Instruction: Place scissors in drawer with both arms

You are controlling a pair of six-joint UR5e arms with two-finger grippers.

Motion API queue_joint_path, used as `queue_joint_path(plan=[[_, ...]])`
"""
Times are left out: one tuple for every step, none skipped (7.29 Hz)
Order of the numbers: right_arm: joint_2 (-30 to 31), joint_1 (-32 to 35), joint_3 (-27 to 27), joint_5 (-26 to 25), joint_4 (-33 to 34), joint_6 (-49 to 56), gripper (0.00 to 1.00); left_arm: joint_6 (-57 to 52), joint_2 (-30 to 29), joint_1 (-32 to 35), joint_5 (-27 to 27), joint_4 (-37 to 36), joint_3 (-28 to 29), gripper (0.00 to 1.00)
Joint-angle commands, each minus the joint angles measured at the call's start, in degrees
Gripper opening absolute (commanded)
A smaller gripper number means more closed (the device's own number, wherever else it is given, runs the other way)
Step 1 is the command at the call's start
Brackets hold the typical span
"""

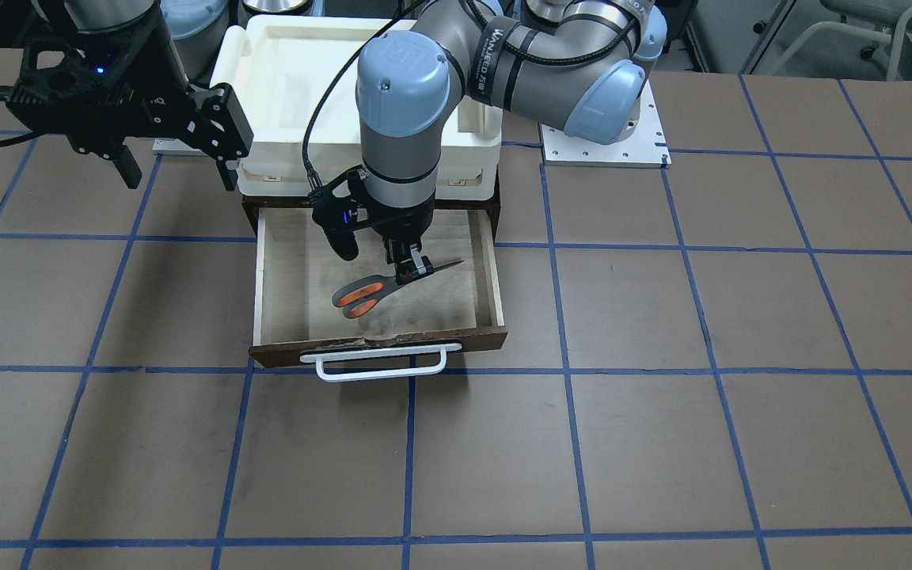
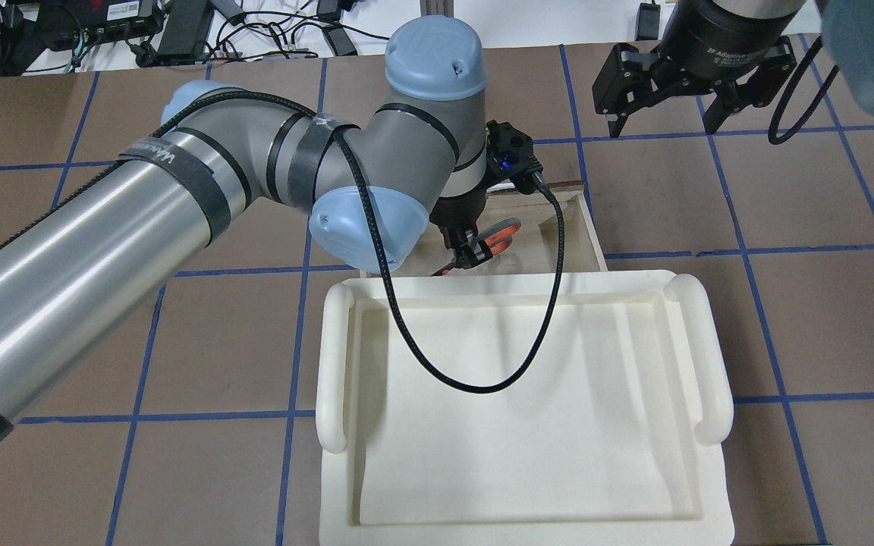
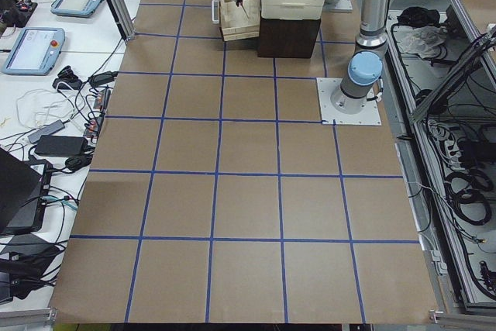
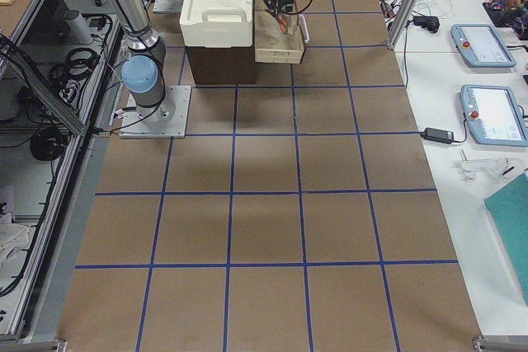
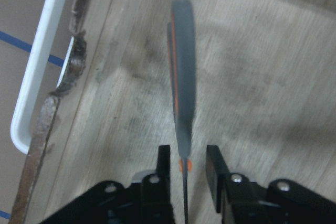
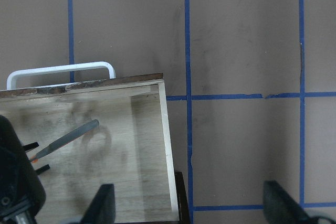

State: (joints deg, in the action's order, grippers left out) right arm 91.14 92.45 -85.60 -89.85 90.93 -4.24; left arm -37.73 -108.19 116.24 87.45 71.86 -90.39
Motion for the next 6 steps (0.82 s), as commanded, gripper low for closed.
queue_joint_path(plan=[[0.17,0.01,-0.01,0.11,-1.01,-2.43,1.0,0.46,-0.8,1.35,-0.08,-0.05,-0.22,0.77],[0.17,0.01,-0.01,0.11,-1.01,-2.44,1.0,0.03,-0.36,1.27,0.0,-0.05,0.04,0.78],[0.17,0.01,-0.01,0.29,-1.01,-2.44,1.0,0.02,0.25,1.27,0.09,-0.05,0.13,0.79],[0.17,0.01,-0.01,0.37,-1.01,-2.44,1.0,-0.06,1.3,0.83,0.18,0.38,0.65,0.79],[0.17,0.01,-0.01,0.46,-1.01,-2.44,1.0,-0.15,2.01,0.3,0.44,0.65,0.83,0.79],[0.17,0.01,-0.01,0.64,-0.84,-2.44,1.0,-0.24,3.06,-1.88,0.53,0.91,0.92,0.79]])
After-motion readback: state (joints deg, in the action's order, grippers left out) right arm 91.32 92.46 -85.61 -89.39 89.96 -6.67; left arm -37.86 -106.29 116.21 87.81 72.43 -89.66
